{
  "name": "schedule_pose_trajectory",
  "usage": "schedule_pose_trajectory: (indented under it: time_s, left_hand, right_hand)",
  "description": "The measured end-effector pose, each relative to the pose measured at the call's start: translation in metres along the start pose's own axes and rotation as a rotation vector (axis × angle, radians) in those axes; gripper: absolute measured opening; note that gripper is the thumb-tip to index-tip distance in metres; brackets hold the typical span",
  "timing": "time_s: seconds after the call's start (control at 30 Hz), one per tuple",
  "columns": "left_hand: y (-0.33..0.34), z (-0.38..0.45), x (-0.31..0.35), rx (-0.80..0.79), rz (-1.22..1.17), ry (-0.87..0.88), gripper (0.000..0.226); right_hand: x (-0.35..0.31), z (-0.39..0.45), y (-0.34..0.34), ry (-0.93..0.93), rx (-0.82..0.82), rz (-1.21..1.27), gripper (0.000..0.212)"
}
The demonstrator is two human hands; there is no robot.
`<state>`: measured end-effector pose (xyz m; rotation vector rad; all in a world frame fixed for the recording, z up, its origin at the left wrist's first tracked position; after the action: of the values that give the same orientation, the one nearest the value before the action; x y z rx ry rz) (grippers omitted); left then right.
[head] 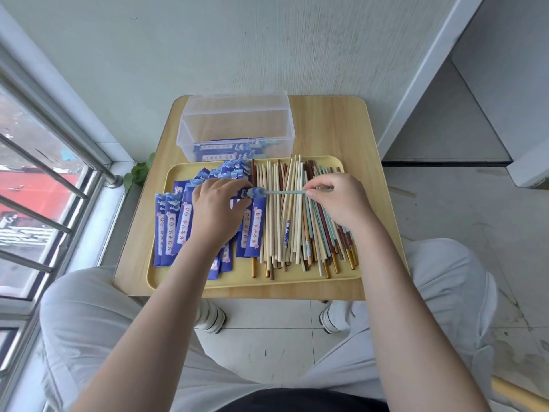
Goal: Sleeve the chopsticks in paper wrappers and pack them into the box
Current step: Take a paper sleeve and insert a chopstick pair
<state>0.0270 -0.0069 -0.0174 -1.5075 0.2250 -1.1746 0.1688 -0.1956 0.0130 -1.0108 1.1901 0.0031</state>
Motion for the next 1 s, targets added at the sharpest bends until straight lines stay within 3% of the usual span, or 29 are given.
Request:
schedule_pose_trajectory:
  time_s: [0.2,0.37,0.5,0.6,0.7,0.8,1.0]
  left_hand:
    - [0.007,-0.009,0.016,-0.12,-0.056,0.147,0.025]
    - [0.017,-0.025,0.04,-0.283,-0.037,0.074,0.028]
    - [0.02,-0.03,0.037,-0.327,-0.058,-0.055,0.025]
    - [0.021,-0.031,0.03,-0.352,-0.224,-0.22,0.025]
    - [0.022,-0.033,0.029,-0.379,-0.51,-0.433,0.023]
    - [0.022,-0.033,0.031,-0.421,-0.792,-0.633,0.026]
    - [0.027,-0.036,0.03,-0.441,-0.798,-0.613,0.028]
  right_hand:
    - [-0.009,-0.002,0.014,-0.004,-0.052,0.006,0.013]
    - [-0.019,-0.005,0.039,0.043,-0.13,0.266,0.027]
    - [-0.007,-0.003,0.038,0.123,0.112,0.377,0.027]
    - [0.015,-0.002,0.027,0.244,0.264,0.137,0.018]
    - [0.03,-0.008,0.023,0.298,0.128,-0.112,0.008]
    - [0.033,-0.012,0.03,0.282,-0.011,-0.263,0.016]
    - [0.033,-0.006,0.048,0.274,-0.035,-0.322,0.02]
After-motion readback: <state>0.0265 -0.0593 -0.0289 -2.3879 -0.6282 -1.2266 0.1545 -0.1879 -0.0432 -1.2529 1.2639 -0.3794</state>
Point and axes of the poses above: each hand's wrist, its own z-axis towards the middle knuckle, its own y-axis out of the palm, x = y × z, the point moved 1 cm from there along z, towards the middle knuckle, and after that the axes turned 7 degrees about -y, right-handed, at the moved point
